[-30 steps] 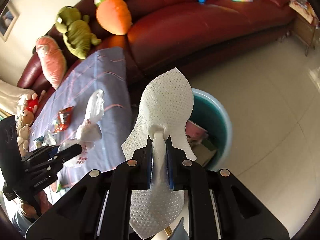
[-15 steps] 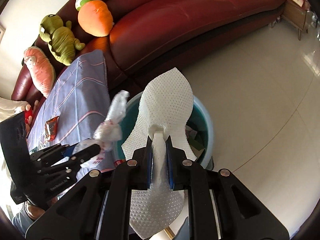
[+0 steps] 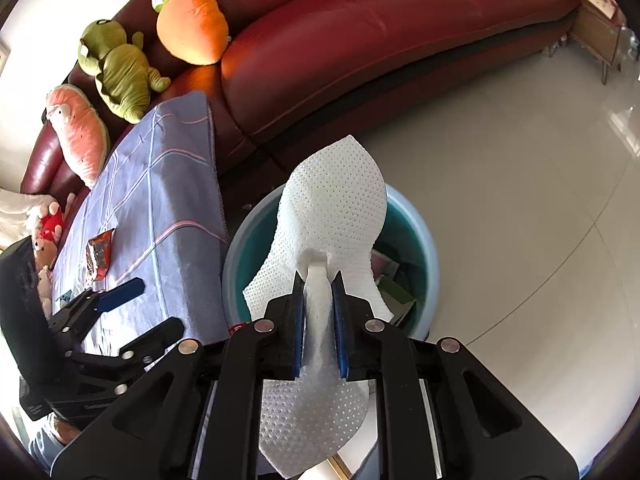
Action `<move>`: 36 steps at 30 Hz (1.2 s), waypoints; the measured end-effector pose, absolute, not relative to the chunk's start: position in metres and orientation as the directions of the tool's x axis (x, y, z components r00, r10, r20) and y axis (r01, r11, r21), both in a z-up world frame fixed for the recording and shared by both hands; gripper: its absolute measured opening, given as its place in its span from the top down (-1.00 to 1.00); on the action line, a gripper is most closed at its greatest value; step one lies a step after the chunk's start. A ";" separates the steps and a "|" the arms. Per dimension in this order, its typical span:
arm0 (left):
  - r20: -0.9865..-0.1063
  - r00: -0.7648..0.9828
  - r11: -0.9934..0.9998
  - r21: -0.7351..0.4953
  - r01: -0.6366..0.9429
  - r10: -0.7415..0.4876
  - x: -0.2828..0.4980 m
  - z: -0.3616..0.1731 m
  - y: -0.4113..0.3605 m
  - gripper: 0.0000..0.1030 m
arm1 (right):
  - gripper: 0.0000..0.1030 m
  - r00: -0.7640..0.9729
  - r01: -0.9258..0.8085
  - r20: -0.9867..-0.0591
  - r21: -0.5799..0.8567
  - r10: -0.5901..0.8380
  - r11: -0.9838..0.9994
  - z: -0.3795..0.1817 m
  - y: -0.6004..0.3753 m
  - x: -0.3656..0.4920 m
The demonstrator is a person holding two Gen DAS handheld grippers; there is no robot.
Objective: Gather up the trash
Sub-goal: 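Open both tools over the teal bin to drop bag and tissue, then move both open tools back over the table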
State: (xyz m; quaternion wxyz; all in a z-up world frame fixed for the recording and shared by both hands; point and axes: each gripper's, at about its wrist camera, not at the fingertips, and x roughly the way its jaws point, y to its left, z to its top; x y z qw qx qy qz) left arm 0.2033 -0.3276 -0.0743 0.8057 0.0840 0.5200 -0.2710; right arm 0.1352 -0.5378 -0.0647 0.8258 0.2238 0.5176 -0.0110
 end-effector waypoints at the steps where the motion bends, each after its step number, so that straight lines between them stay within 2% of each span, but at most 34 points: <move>1: -0.882 0.319 0.842 -0.144 0.519 -0.348 0.203 -0.073 -0.324 -0.82 | 0.70 0.454 0.246 -0.864 0.354 0.216 0.902 -0.069 -0.534 0.139; 2: -0.879 0.327 0.846 -0.142 0.514 -0.347 0.202 -0.071 -0.320 -0.82 | 0.61 0.446 0.244 -0.869 0.350 0.216 0.904 -0.072 -0.531 0.141; 5: -0.873 0.347 0.856 -0.139 0.498 -0.343 0.202 -0.067 -0.307 -0.85 | 0.03 0.419 0.239 -0.880 0.347 0.226 0.907 -0.083 -0.521 0.150; 8: -0.874 0.350 0.863 -0.139 0.485 -0.338 0.202 -0.067 -0.296 -0.86 | -0.01 0.396 0.243 -0.889 0.343 0.230 0.907 -0.092 -0.513 0.157; 9: -0.874 0.351 0.865 -0.139 0.482 -0.336 0.201 -0.067 -0.293 -0.86 | -0.11 0.393 0.247 -0.890 0.343 0.230 0.906 -0.093 -0.512 0.157; 14: -0.874 0.346 0.875 -0.161 0.456 -0.341 0.200 -0.068 -0.279 -0.86 | -0.34 0.396 0.255 -0.893 0.333 0.217 0.908 -0.091 -0.507 0.155; 29: -0.857 0.369 0.887 -0.192 0.421 -0.360 0.179 -0.056 -0.241 -0.86 | -0.59 0.409 0.234 -0.892 0.305 0.191 0.923 -0.061 -0.476 0.137; 36: -0.846 0.389 0.895 -0.201 0.399 -0.364 0.167 -0.049 -0.211 -0.86 | -0.59 0.413 0.210 -0.891 0.293 0.187 0.933 -0.048 -0.448 0.127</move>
